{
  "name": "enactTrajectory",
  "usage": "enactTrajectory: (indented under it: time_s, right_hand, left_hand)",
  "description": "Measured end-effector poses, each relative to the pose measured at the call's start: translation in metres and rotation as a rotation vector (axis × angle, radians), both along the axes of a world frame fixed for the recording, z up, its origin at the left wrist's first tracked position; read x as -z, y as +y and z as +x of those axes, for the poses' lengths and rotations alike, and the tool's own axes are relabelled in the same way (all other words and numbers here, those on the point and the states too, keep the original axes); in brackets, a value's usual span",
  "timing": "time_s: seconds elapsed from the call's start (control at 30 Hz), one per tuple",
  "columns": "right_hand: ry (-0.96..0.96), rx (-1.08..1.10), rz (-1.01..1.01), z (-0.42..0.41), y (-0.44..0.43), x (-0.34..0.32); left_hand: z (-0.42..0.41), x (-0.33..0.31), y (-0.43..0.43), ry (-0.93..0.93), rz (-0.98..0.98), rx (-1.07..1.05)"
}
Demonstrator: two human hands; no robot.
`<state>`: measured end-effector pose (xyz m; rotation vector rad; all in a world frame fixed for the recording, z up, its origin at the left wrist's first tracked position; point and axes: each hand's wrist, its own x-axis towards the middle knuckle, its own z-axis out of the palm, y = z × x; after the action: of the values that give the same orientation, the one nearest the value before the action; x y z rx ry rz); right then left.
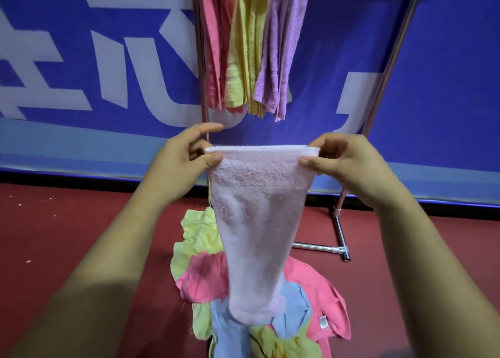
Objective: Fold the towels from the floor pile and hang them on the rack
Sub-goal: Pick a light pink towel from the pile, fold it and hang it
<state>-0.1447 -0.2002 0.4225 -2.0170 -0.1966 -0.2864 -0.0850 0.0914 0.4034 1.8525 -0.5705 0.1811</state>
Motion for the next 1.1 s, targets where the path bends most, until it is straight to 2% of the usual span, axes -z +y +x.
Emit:
enactTrajectory:
  time_s: [0.13, 0.27, 0.37, 0.43, 0.6, 0.83, 0.93, 1.1]
  right_hand:
    - [-0.003, 0.011, 0.215, 0.007, 0.002, 0.009]
    - [-0.005, 0.153, 0.205, 0.014, -0.002, 0.015]
    - [-0.008, 0.204, 0.191, 0.017, -0.003, 0.02]
    - [-0.009, 0.219, 0.204, 0.019, -0.003, 0.022]
    - [-0.003, 0.267, 0.26, 0.024, -0.003, 0.026]
    - [0.003, 0.308, 0.283, 0.024, -0.001, 0.032]
    - [0.003, 0.329, 0.281, 0.024, -0.002, 0.033]
    - [0.015, 0.308, 0.277, 0.024, 0.003, 0.035]
  left_hand:
    - [-0.002, -0.001, -0.004, -0.061, 0.182, -0.072]
    - [-0.001, 0.0, 0.001, -0.124, 0.359, -0.088]
    - [-0.003, 0.001, 0.002, -0.128, 0.471, -0.011]
    - [-0.005, 0.001, 0.001, -0.075, 0.476, 0.052]
    - [-0.014, -0.005, -0.01, 0.053, 0.343, 0.282]
    - [-0.021, -0.001, -0.019, 0.091, 0.48, 0.345]
    - [-0.02, 0.003, -0.022, -0.016, 0.547, 0.264]
    - [-0.02, 0.004, -0.03, -0.189, 0.483, 0.202]
